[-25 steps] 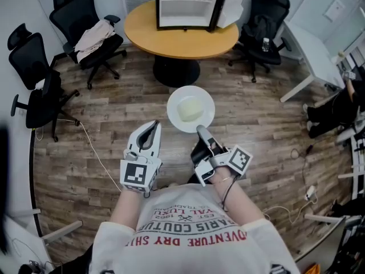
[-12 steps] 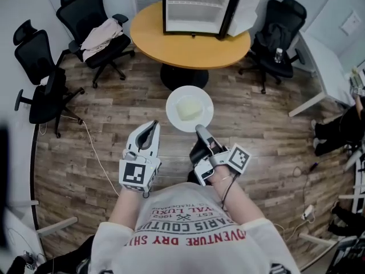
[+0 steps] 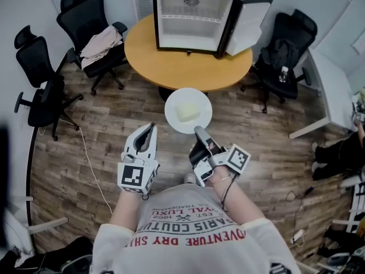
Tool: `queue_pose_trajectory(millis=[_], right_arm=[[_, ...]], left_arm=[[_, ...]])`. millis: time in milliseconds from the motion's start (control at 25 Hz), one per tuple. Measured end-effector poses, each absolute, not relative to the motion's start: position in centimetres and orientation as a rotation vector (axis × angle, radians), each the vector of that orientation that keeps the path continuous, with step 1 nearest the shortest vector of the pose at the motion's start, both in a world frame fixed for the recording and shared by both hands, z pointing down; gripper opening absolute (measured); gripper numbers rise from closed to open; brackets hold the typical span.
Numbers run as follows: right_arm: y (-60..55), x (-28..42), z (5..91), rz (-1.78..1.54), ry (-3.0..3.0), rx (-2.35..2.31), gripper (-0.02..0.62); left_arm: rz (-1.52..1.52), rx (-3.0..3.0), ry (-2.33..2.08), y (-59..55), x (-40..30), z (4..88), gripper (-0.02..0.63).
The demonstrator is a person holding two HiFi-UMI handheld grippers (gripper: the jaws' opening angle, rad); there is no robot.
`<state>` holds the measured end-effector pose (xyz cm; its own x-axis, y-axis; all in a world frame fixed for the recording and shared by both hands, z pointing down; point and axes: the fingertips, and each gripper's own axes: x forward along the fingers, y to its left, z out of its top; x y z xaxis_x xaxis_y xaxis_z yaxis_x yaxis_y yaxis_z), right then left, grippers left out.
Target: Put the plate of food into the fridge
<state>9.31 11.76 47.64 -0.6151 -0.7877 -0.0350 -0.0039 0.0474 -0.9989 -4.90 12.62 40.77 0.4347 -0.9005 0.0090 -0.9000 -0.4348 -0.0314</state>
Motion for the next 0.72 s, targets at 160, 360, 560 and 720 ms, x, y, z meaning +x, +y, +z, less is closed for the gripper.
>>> queue_pose_trajectory(millis=[160,360,560,720], right_arm=[[9.3,11.4,47.9,-1.644,1.725,-0.788,0.037],[7.2,13.1,48.1,-1.649,1.737,-0.777,0.037],[4.1,16.4,48.4,-1.663,1.717,-0.785,0.037],[2.1,17.2,48.7,-1.666,1.708,-0.787,0.037]], left_arm=[[-0.028,-2.63,1.687,10.3,-2.8,41.0,0.034],[-0.02,-2.623,1.696,8.3,-0.8,41.4,0.034],[-0.04,-2.633,1.696,5.3,2.3,41.4,0.034],[-0.051,-2.635,1.734,3.4,2.4,41.7,0.034]])
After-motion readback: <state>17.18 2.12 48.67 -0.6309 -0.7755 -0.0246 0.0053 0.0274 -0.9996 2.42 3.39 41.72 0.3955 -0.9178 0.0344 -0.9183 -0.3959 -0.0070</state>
